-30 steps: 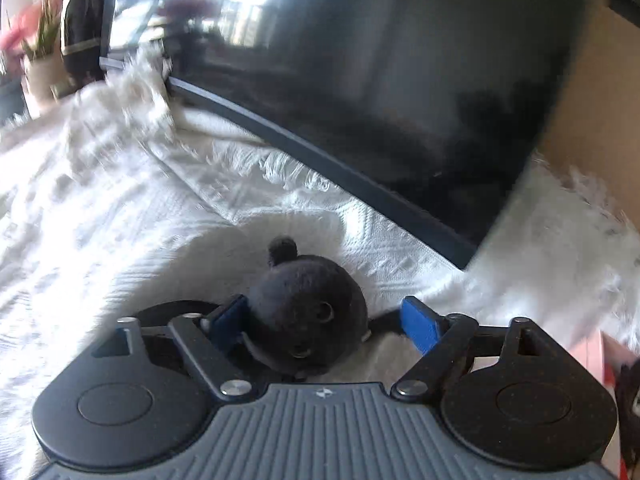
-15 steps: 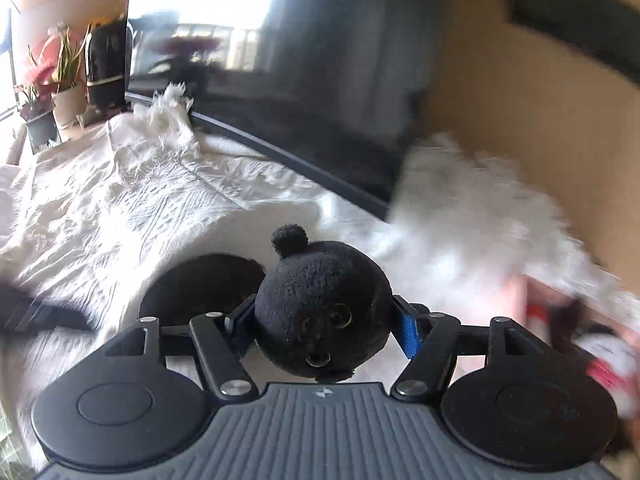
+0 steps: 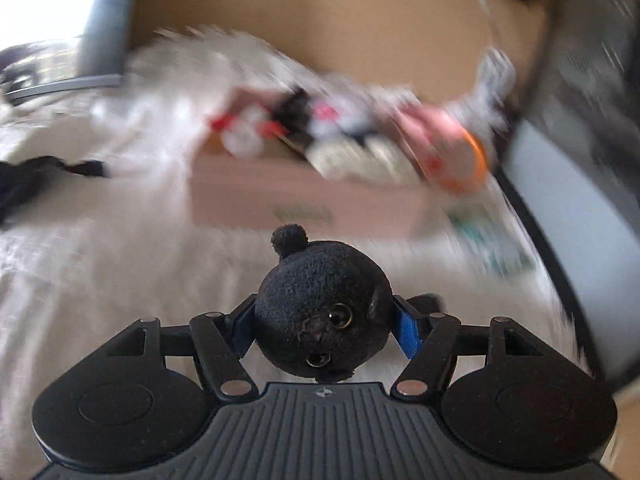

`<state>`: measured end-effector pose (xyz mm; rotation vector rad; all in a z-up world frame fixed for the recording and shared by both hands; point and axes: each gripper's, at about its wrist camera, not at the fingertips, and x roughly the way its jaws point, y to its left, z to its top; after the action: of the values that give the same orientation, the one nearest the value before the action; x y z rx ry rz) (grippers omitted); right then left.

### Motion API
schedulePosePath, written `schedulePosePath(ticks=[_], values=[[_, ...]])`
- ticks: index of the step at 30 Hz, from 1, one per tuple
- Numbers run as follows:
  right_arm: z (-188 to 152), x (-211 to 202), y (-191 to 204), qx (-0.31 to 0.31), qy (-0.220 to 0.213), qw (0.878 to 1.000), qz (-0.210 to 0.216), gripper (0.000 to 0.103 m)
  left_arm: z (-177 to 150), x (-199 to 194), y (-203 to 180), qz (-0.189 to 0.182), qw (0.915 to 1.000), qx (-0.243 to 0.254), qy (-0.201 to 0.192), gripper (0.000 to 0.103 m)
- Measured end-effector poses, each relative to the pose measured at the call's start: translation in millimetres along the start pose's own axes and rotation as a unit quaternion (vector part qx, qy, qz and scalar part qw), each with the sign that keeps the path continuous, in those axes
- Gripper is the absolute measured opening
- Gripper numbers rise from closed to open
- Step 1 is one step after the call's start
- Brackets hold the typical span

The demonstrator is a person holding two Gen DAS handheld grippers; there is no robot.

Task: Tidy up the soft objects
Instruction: 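Grasp the black mesh pouch by its strap with the left gripper while the right holds the plush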

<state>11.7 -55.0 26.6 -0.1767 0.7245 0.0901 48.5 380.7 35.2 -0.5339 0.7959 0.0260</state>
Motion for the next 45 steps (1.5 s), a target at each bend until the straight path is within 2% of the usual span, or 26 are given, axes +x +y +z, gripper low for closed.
schedulePosePath(ticks=[2, 4, 7, 11, 13, 16, 19, 24, 27, 31, 33, 36, 41, 45], values=[[-8.3, -1.3, -2.7, 0.016, -0.010, 1.000, 0.005, 0.072, -4.4, 3.9, -8.0, -0.010, 0.9999, 0.011, 0.006, 0.034], [-12.9, 1.6, 0.4, 0.008, -0.003, 1.000, 0.006, 0.077, -9.2, 8.0, -17.7, -0.023, 0.9993, 0.022, 0.016, 0.034], [-20.6, 15.0, 9.8, -0.008, 0.014, 1.000, -0.011, 0.079, -15.6, 12.6, -33.9, -0.052, 0.9971, 0.044, 0.034, 0.034], [-29.1, 16.6, 12.4, 0.014, -0.014, 0.999, -0.033, 0.091, -27.4, 12.4, -55.4, -0.091, 0.9913, 0.078, 0.054, 0.034], [-31.9, 17.6, 8.8, 0.030, -0.021, 0.999, -0.040, 0.101, -34.3, 10.8, -64.8, -0.098, 0.9883, 0.099, 0.062, 0.034], [-30.5, 23.1, -1.6, 0.060, -0.008, 0.998, -0.027, 0.103, -38.7, 0.6, -72.9, -0.086, 0.9874, 0.120, 0.056, 0.034], [-30.6, 27.0, -10.3, 0.082, -0.002, 0.997, -0.011, 0.103, -31.7, -21.9, -68.0, -0.064, 0.9918, 0.109, 0.018, 0.034], [-32.2, 28.1, -11.1, 0.089, -0.002, 0.996, -0.008, 0.103, -14.4, -54.8, -33.9, 0.000, 0.9971, 0.049, -0.058, 0.034], [-32.3, 28.1, -10.6, 0.089, -0.002, 0.996, -0.009, 0.103, -7.7, -61.4, -5.8, 0.033, 0.9965, 0.000, -0.077, 0.034], [-31.9, 28.3, -11.4, 0.089, -0.003, 0.996, -0.008, 0.103, -0.3, -52.4, 13.2, 0.037, 0.9975, -0.008, -0.060, 0.034], [-32.0, 28.3, -11.2, 0.090, -0.003, 0.996, -0.007, 0.103, 4.3, -40.0, 18.8, 0.020, 0.9989, -0.021, -0.036, 0.034], [-32.1, 27.8, -10.9, 0.091, -0.003, 0.996, -0.008, 0.103, 5.2, -23.4, 16.6, 0.003, 0.9993, -0.030, -0.023, 0.034], [-31.7, 28.0, -11.0, 0.091, -0.003, 0.996, -0.007, 0.103, -0.6, 2.3, -14.9, 0.002, 0.9994, 0.030, 0.019, 0.033], [-31.1, 27.7, -9.9, 0.092, -0.004, 0.996, -0.009, 0.103, -12.1, 10.6, -45.3, -0.013, 0.9959, 0.084, 0.031, 0.032]])
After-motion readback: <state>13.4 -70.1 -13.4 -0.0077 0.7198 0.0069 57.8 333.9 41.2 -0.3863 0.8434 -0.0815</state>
